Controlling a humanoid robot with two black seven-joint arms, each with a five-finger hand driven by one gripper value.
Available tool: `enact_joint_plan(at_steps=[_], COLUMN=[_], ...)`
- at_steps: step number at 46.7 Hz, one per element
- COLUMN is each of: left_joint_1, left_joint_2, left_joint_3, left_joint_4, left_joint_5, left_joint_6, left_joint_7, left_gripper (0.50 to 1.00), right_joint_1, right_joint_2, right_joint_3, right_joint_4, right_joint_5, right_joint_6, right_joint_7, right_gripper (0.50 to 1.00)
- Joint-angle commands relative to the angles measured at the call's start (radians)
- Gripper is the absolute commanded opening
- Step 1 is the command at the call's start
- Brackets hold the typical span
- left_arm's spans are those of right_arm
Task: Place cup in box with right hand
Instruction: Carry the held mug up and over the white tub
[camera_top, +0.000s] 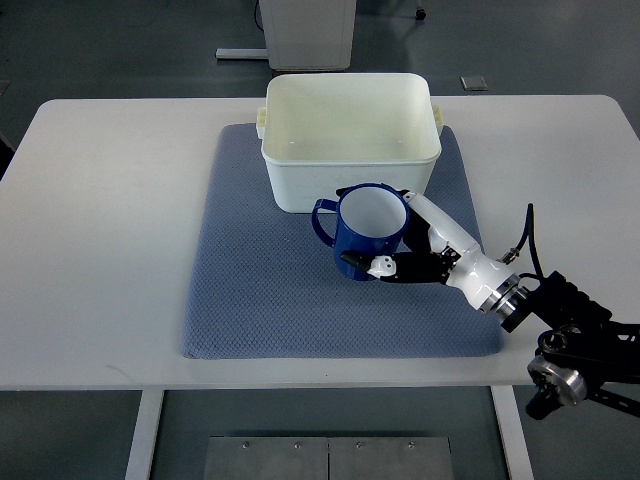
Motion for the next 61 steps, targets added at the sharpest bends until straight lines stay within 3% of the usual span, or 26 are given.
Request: enact_joint_plan(at_steps=[1, 24, 34, 55, 61], left_joint_1=[0.001, 0.001, 0.0, 0.001, 0.0], left_joint_2=[0.0, 0.0, 0.0, 0.0, 0.0], left_joint_3=[0.0, 0.0, 0.0, 0.0, 0.0], left_joint_4=[0.0, 0.0, 0.0, 0.0, 0.0], left_joint_5=[0.0, 0.0, 0.0, 0.002, 0.0], left_joint_6=[0.0, 0.0, 0.0, 0.0, 0.001], left_joint_7=[0.0, 0.0, 0.0, 0.0, 0.0], left_gripper=[1.0, 1.0, 1.0, 1.0, 1.0], right_joint_1=[0.04, 0.295, 0.372, 0.406, 0.416], right_joint_2=[-0.003, 0.023, 0.072, 0.252, 0.29], right_joint_3=[-0.001, -0.036, -0.054, -0.053, -0.05], right_joint_4=[0.001, -0.071, -0.139, -0.415, -0.507], right_joint_5=[0.023, 0.24, 0.289, 0.294, 0.307], right_joint_6=[0.001, 0.006, 0.006, 0.016, 0.058], right_joint_7=[-0.005, -0.108, -0.117, -0.186, -0.204], right_gripper=[0.5, 0.5, 0.5, 0.5, 0.5])
